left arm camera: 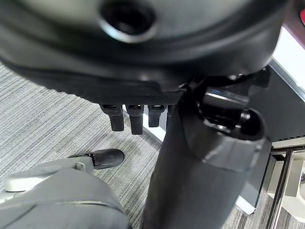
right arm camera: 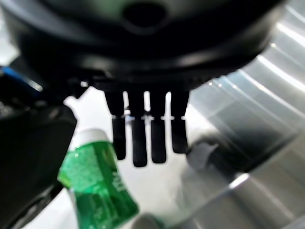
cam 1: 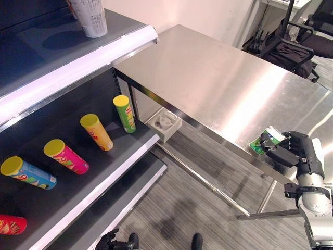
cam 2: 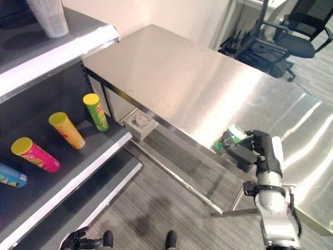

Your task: Put the goods on the table back onto the shelves and tidy them up.

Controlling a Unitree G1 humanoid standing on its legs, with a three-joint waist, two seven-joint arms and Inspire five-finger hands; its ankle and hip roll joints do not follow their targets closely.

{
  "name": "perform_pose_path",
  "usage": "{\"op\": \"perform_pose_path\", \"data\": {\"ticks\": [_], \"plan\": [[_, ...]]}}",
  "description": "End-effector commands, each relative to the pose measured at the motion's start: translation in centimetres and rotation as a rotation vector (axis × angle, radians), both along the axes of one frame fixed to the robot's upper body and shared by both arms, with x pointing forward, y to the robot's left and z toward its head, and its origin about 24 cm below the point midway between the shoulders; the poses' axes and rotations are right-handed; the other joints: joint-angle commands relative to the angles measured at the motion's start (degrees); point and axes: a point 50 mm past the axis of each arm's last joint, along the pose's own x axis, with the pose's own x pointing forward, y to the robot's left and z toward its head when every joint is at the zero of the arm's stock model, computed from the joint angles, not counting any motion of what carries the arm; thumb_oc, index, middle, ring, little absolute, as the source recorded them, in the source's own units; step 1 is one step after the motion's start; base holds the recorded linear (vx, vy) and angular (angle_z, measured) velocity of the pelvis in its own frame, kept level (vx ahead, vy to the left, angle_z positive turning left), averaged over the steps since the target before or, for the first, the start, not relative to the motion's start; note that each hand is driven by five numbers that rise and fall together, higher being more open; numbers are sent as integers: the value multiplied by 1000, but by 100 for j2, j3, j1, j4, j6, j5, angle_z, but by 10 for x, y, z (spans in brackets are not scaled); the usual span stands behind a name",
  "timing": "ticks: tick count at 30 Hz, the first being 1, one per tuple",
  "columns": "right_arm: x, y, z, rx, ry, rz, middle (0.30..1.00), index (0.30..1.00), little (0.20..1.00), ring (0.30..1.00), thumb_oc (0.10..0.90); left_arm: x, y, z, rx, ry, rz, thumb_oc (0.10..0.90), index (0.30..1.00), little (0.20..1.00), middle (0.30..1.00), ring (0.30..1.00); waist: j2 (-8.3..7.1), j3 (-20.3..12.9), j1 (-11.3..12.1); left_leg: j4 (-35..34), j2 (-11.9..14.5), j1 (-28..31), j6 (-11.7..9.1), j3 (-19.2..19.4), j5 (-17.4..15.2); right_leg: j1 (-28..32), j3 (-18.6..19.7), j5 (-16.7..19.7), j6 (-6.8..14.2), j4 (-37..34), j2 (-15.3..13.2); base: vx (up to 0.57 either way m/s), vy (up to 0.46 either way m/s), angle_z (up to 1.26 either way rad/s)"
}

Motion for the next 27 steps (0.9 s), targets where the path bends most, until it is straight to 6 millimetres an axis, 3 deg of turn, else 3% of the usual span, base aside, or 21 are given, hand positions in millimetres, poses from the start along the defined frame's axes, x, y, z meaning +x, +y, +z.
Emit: {"op": "perform_pose_path", "data": {"ticks": [1,5,7,13,14,15,19,23,24,25,26,27], "plan": [[4,-7,75,-129,-309,-10,300,300,300,300,400,12,25,9,95,-28,-16,800,900,900,900,900,-271,-130,78,14,-154,87,93,-192,-478,280,-191,-583,289,106,-191,0,0,0],[6,-2,94,-126,-390,31,300,300,300,300,400,15,25,11,94,-39,-29,800,900,900,900,900,-257,-185,92,14,-147,134,83,-192,-496,333,-203,-598,292,106,-192,0,0,0],[12,16,133,-109,-554,172,300,300,300,300,400,23,26,15,91,-70,-53,800,900,900,900,900,-237,-276,173,14,-138,210,50,-228,-493,453,-268,-638,273,127,-191,-20,-52,1],[17,47,184,-40,-766,412,300,300,300,300,400,22,25,14,80,-65,-85,800,900,900,900,900,-213,-480,443,14,-79,169,-68,-496,-371,630,-526,-808,155,201,-119,-26,-77,26],[17,47,184,-39,-766,414,300,300,300,300,400,22,25,14,79,-65,-84,800,900,900,900,900,-206,-476,423,14,-75,167,-73,-512,-370,637,-541,-813,151,201,-113,-91,-198,51],[22,56,199,-29,-804,483,300,300,300,300,400,19,24,12,79,-43,-110,800,900,900,900,900,-197,-508,591,14,-14,89,-161,-727,-230,725,-686,-936,56,235,-4,-98,-186,55],[25,65,219,-29,-841,564,300,300,300,300,400,14,21,10,62,-24,-130,800,900,900,900,900,-170,-419,878,14,127,-130,-294,-1252,59,800,-846,-1227,-193,413,272,-121,-200,62],[24,68,238,-72,-871,584,300,300,300,300,400,15,22,10,61,-23,-115,800,900,900,900,900,-146,-181,965,184,175,-520,-444,-1451,347,819,-1082,-1331,-306,447,393,-190,-108,56],[23,69,242,-81,-877,589,300,300,300,300,400,18,25,11,66,-31,-108,800,900,900,900,900,-187,-92,960,383,161,-649,-398,-1237,278,768,-1169,-1340,-317,513,358,-269,-21,78],[24,75,243,-87,-877,611,300,300,300,300,400,18,25,12,66,-34,-108,800,900,900,900,900,-290,-37,928,850,135,-743,-172,-700,43,612,-1358,-1261,-327,629,218,-253,-27,91],[24,75,243,-87,-878,611,300,300,300,300,400,18,25,12,66,-34,-107,800,900,900,900,900,-296,-46,930,899,129,-773,-164,-693,12,592,-1348,-1270,-321,647,206,-274,41,89],[24,77,240,-86,-868,621,300,300,300,300,400,18,26,12,71,-32,-107,800,900,900,900,900,-377,-74,871,1305,148,-683,-26,-281,-317,442,-1488,-1212,-334,715,68,-90,23,56]]}}
